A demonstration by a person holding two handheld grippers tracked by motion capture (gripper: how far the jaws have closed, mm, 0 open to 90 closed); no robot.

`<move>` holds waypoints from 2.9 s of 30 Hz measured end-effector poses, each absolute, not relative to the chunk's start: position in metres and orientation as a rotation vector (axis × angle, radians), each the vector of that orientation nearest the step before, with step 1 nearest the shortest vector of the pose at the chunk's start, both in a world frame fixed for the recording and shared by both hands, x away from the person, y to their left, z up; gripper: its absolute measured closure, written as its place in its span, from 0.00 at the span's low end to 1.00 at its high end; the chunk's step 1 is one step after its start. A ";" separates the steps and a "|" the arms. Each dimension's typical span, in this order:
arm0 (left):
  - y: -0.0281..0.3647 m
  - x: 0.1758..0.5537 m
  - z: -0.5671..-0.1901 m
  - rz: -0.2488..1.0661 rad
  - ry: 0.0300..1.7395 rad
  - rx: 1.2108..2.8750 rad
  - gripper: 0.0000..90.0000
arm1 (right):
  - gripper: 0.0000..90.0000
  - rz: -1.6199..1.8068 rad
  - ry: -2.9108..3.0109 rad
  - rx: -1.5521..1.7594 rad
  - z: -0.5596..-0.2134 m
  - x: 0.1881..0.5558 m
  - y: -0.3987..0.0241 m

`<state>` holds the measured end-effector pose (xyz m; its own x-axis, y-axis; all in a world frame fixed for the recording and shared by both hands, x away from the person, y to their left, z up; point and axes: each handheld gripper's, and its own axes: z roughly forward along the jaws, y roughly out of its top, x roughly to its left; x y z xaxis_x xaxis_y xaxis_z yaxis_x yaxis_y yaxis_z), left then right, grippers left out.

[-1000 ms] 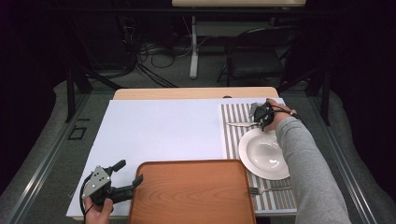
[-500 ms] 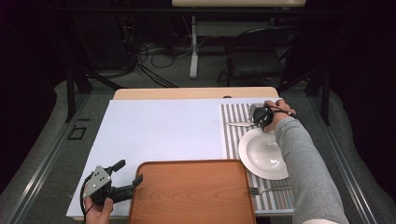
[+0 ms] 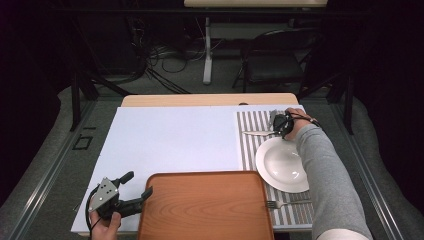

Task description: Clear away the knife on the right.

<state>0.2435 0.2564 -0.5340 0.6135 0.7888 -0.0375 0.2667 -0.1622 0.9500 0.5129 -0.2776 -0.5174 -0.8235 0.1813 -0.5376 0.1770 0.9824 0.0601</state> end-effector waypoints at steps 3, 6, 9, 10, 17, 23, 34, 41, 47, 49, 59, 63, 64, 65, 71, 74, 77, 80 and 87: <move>0.256 0.244 -0.534 0.579 0.871 1.721 0.17 | 0.53 -0.005 2.564 0.243 -0.517 0.513 -0.277; 0.256 0.244 -0.534 0.579 0.870 1.723 0.17 | 0.56 -0.004 2.580 0.222 -0.518 0.513 -0.276; 0.256 0.244 -0.534 0.582 0.870 1.723 0.17 | 0.58 0.007 2.585 0.204 -0.519 0.515 -0.276; 0.256 0.244 -0.534 0.582 0.871 1.723 0.17 | 0.58 0.002 2.593 0.206 -0.520 0.515 -0.276; 0.257 0.243 -0.534 0.585 0.879 1.717 0.17 | 0.60 0.002 2.619 0.175 -0.525 0.518 -0.276; 0.258 0.244 -0.535 0.585 0.882 1.717 0.17 | 0.64 -0.016 2.627 0.180 -0.529 0.520 -0.277; 0.258 0.243 -0.535 0.586 0.884 1.714 0.17 | 0.71 -0.014 2.647 0.146 -0.532 0.522 -0.276; 0.258 0.243 -0.535 0.585 0.891 1.713 0.17 | 0.76 -0.030 2.667 0.113 -0.532 0.522 -0.276; 0.258 0.243 -0.535 0.577 0.882 1.722 0.17 | 0.77 -0.015 2.672 0.102 -0.533 0.523 -0.277; 0.258 0.243 -0.536 0.584 0.887 1.717 0.17 | 0.80 -0.021 2.685 0.099 -0.533 0.523 -0.276; 0.258 0.243 -0.536 0.588 0.888 1.713 0.17 | 0.85 0.046 2.716 0.100 -0.533 0.526 -0.281; 0.258 0.243 -0.536 0.588 0.893 1.712 0.17 | 0.85 0.014 2.747 0.077 -0.533 0.529 -0.278; 0.258 0.242 -0.536 0.588 0.893 1.712 0.17 | 0.85 -0.008 2.757 0.044 -0.531 0.532 -0.277; 0.258 0.243 -0.536 0.588 0.891 1.714 0.17 | 0.85 -0.032 2.765 0.049 -0.530 0.532 -0.276; 0.259 0.242 -0.536 0.587 0.887 1.714 0.17 | 0.87 -0.008 2.769 0.070 -0.531 0.531 -0.278; 0.259 0.242 -0.535 0.586 0.887 1.713 0.17 | 0.88 -0.033 2.773 0.049 -0.530 0.531 -0.277; 0.259 0.242 -0.535 0.590 0.885 1.715 0.17 | 0.88 0.015 2.748 0.054 -0.533 0.529 -0.278; 0.259 0.243 -0.535 0.590 0.885 1.716 0.17 | 0.88 -0.016 2.745 0.048 -0.531 0.527 -0.278; 0.259 0.243 -0.535 0.589 0.888 1.713 0.17 | 0.89 -0.010 2.717 0.047 -0.532 0.524 -0.278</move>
